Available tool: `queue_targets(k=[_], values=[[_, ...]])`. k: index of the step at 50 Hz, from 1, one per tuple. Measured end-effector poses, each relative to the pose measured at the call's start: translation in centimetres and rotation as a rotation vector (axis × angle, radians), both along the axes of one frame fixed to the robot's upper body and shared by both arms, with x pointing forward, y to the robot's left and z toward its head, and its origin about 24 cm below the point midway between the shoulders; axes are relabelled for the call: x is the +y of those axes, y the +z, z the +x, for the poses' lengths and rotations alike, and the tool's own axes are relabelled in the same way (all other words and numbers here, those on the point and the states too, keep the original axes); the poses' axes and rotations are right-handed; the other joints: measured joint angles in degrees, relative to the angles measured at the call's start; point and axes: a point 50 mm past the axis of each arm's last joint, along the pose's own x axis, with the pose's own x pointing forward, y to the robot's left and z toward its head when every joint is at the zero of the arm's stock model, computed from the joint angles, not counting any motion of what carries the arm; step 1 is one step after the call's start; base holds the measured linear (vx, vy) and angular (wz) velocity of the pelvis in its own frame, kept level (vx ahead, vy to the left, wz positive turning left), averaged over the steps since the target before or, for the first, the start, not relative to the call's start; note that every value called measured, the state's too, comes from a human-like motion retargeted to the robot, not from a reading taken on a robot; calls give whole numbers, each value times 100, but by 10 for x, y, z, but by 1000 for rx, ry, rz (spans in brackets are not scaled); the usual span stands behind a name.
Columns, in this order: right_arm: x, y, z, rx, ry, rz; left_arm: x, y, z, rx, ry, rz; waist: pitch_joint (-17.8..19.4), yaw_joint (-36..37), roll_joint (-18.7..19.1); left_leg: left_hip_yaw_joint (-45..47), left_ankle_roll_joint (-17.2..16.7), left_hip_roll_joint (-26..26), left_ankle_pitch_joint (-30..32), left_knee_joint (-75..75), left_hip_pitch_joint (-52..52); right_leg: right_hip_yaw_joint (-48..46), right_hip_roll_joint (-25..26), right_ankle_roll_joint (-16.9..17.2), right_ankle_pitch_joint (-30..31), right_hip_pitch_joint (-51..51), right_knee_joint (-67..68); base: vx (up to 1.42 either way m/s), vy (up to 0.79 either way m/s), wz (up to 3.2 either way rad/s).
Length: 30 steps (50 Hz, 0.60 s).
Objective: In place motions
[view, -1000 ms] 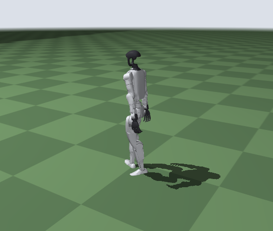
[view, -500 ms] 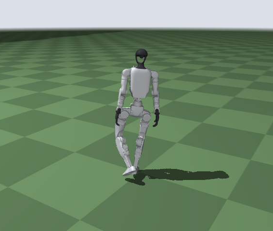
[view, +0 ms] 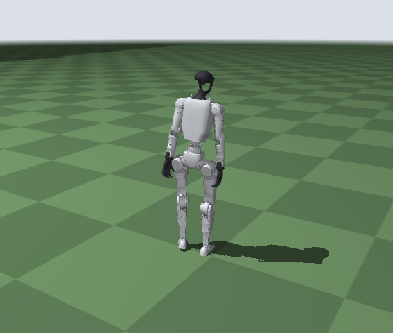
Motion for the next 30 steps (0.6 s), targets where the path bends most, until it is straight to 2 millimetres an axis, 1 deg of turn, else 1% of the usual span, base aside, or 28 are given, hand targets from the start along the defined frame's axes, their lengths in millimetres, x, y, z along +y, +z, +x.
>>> queue_targets(k=[2, 4, 7, 11, 15, 19, 23, 28, 30], values=[[-2, -1, -18, 57, -7, 4, 2, 1, -8, 77, -57, -65, -153, 69, 23, 100, 21, -11, -64, -15, 58, 27, -12, 10, -32, -13, 34, 25, 13, -53], [-4, -2, -28, 93, -14, -19, 6, 1, -5, 98, -70, -86, -181, 49, 13, 132, 36, -26, -110, -17, 101, 30, -32, 31, -58, -12, 83, 9, 11, -27], [-8, -1, -42, 149, -27, -43, 9, 1, 7, 43, -52, -74, -190, -22, 38, 174, 54, -34, -154, -78, 185, 47, -8, 35, -84, -9, 170, 4, 9, -12], [-9, 1, -57, 218, -48, -19, 8, 1, 28, -59, -37, -42, -229, -19, 61, 133, 56, -12, -194, -82, 172, 95, 30, 16, -97, -41, 318, 1, 2, -1], [-7, 1, -65, 243, -72, -12, 4, 2, 43, -122, -32, -54, -266, -27, 68, -24, 41, 19, -208, -59, 124, 98, 77, -6, -92, -55, 441, 1, -4, 40], [-6, 0, -61, 221, -64, -9, -2, 1, 47, -141, -29, -80, -281, -88, 98, -302, -15, 75, -192, -16, 49, 306, 172, -95, -24, -30, 494, -2, -9, 60], [-6, -1, -49, 169, -51, -18, -4, 1, 41, -149, -27, -61, -303, -162, 172, -675, -86, 130, -129, -52, -36, 993, 361, -222, 13, -29, 539, -4, -15, 79], [-6, -1, -31, 100, -49, -27, -1, 0, 28, -116, -34, -1, -264, -352, 236, -1236, -232, 156, -4, -69, -176, 1940, 522, -121, -27, 61, 573, -6, -20, 126], [-6, -1, -25, 78, -58, -24, 3, 0, 24, -96, -41, 22, -196, -442, 246, -1508, -292, 148, 40, -15, -253, 2060, 564, -64, -94, 137, 599, -8, -23, 164]])
